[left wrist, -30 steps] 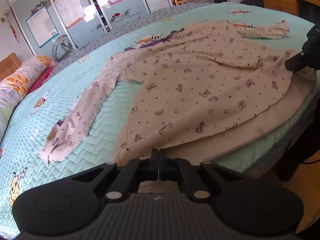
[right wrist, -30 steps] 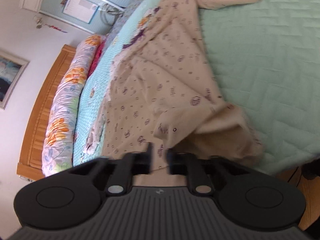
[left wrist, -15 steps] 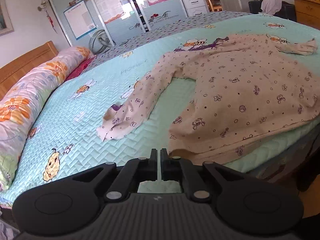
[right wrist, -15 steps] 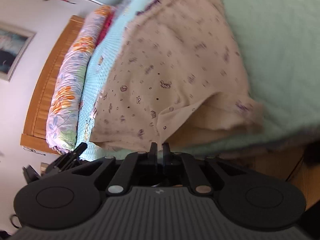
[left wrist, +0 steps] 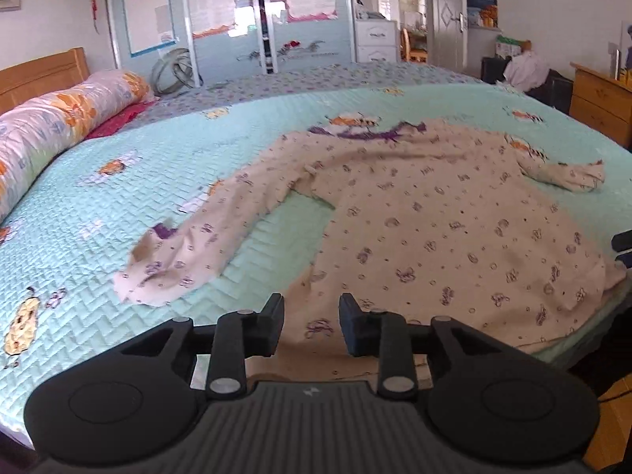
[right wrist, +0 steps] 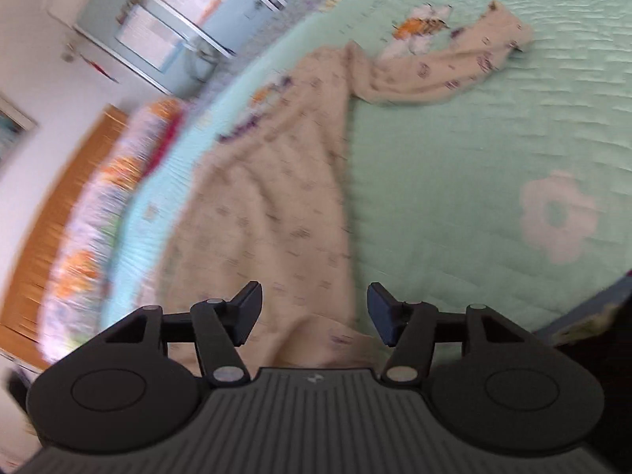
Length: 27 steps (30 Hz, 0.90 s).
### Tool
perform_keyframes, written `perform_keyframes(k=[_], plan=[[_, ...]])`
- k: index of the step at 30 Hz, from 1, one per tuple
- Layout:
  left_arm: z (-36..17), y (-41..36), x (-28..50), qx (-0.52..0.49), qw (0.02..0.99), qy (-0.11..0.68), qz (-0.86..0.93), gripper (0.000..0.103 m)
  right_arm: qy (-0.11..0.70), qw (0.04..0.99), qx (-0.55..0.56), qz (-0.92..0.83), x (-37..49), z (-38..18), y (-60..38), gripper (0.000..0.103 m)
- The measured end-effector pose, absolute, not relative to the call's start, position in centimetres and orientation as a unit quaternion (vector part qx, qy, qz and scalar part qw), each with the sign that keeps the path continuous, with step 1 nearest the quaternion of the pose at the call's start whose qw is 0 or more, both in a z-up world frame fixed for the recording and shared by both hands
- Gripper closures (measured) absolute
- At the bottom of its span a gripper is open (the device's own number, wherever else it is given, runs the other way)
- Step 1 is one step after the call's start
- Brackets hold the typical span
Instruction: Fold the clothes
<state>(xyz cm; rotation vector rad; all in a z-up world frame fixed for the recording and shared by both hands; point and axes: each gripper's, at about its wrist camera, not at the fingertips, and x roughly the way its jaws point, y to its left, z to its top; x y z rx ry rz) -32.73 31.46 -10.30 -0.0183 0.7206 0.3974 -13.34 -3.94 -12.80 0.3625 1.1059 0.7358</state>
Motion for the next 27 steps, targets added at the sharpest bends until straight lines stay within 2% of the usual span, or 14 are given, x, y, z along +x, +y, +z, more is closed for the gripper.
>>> perform_keyframes(k=[2, 5, 7, 9, 11, 15, 18, 20, 27], plan=[[-12.1, 31.4, -32.3, 0.004, 0.899, 0.392, 0.194, 0.070, 0.539, 0.754, 0.125, 0.354, -14.1, -13.7, -3.2, 0.071], [-13.0, 31.8, -33.9, -0.002, 0.891, 0.407, 0.203, 0.069, 0.531, 0.758, 0.107, 0.363, -14.9, -13.2, -4.2, 0.081], [-12.1, 32.0, -34.3, -0.006, 0.895, 0.394, 0.210, 0.070, 0.493, 0.780, 0.139, 0.359, -14.3, -11.7, -5.6, 0.081], [-10.9, 32.1, -34.3, -0.007, 0.900, 0.377, 0.217, 0.070, 0.452, 0.802, 0.172, 0.350, -13.4, -10.1, -6.6, 0.079], [-9.8, 32.3, -34.3, -0.009, 0.905, 0.360, 0.224, 0.070, 0.415, 0.821, 0.195, 0.340, -11.6, -8.6, -6.9, 0.068], [-7.5, 32.0, -33.1, -0.018, 0.919, 0.321, 0.227, 0.069, 0.384, 0.837, 0.195, 0.337, -6.2, -7.0, -5.5, 0.066], [-7.2, 31.5, -31.6, -0.024, 0.923, 0.315, 0.219, 0.067, 0.377, 0.839, 0.211, 0.330, -1.2, -6.5, -4.7, 0.062], [-7.4, 31.3, -30.6, -0.027, 0.923, 0.319, 0.214, 0.065, 0.377, 0.837, 0.224, 0.327, 2.7, -6.7, -3.9, 0.051], [-8.1, 30.4, -27.1, -0.036, 0.921, 0.335, 0.197, 0.065, 0.418, 0.828, 0.199, 0.317, 14.5, -9.4, 1.7, 0.045]])
